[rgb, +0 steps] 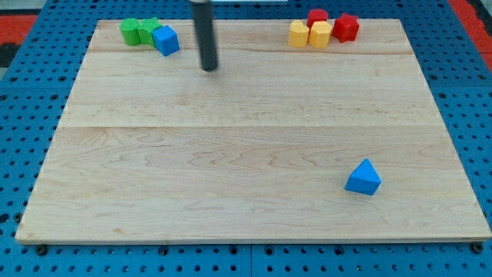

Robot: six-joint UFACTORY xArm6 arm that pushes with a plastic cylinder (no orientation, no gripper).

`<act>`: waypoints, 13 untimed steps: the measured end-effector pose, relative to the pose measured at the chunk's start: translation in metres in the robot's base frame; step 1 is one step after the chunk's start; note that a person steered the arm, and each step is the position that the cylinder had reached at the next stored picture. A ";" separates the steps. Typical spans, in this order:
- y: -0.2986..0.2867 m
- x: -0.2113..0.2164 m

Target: Push the blue triangle into the blue cube

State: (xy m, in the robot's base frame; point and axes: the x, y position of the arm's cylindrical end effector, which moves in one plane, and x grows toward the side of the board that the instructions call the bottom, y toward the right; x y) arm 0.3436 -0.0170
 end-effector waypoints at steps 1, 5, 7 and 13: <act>0.129 0.063; 0.205 0.210; 0.092 0.179; -0.106 0.114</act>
State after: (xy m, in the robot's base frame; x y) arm 0.4572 -0.1234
